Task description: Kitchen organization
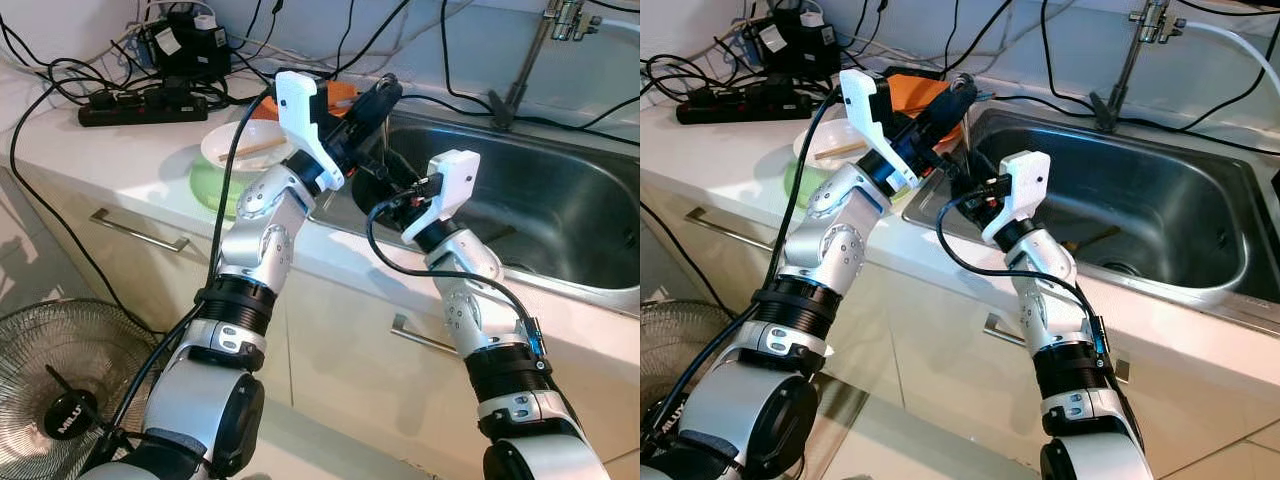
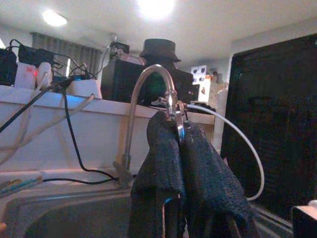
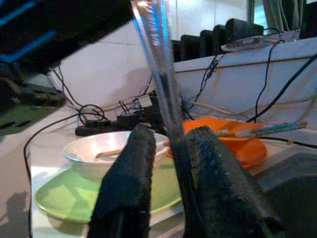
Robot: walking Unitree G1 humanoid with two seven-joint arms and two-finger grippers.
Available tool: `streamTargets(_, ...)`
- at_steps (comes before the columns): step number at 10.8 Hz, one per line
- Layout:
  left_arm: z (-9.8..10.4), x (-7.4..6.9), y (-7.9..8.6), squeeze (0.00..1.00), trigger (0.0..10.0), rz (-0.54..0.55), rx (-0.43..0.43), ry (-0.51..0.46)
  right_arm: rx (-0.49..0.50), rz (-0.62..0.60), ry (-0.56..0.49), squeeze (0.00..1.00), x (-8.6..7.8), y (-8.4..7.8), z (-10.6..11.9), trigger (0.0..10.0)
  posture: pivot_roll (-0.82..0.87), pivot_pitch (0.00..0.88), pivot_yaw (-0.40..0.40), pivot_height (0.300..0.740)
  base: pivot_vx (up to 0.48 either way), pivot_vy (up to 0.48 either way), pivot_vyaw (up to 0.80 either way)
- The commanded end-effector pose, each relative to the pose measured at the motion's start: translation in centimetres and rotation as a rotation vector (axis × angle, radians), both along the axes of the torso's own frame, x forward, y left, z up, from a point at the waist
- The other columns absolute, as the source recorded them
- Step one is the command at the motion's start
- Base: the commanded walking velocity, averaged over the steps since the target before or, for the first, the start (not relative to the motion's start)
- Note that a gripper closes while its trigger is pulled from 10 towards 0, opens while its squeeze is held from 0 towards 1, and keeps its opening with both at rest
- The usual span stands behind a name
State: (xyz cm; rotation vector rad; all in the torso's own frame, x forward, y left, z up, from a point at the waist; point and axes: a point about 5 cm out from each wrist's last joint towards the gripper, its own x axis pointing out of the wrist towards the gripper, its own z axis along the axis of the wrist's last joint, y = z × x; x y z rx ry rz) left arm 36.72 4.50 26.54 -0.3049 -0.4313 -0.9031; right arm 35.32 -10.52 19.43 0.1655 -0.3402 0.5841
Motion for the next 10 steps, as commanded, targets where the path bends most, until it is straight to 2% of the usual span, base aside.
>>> streamTargets(1,0.44,-0.35,-0.4,0.0,10.0,-0.022,0.013,-0.028,0.0,-0.005,-0.017,0.0,0.18,0.1,0.46,0.0,0.16,0.0,0.018,0.74,0.0,0.0,0.0)
streamTargets(5,0.49,-0.4,-0.35,0.0,10.0,-0.008,0.028,-0.041,0.002,-0.017,-0.017,0.0,0.34,-0.12,0.48,0.0,0.16,0.0,0.017,0.74,0.0,0.0,0.0)
streamTargets(6,0.49,-0.41,-0.38,0.04,10.0,-0.005,0.027,-0.041,0.002,-0.019,-0.018,0.0,0.35,-0.18,0.49,0.0,0.16,0.0,0.016,0.74,0.0,0.0,0.0)
streamTargets(7,0.48,-0.34,-0.36,1.0,10.0,0.0,0.022,-0.035,0.003,-0.022,-0.019,0.0,0.38,-0.22,0.51,0.0,0.16,0.0,0.014,0.74,0.0,0.0,0.0)
streamTargets(10,0.63,-0.38,-0.16,1.0,10.0,0.0,0.012,-0.036,0.008,-0.052,-0.014,0.0,0.72,-0.56,0.58,0.0,0.16,0.0,0.011,0.74,0.0,0.0,0.0)
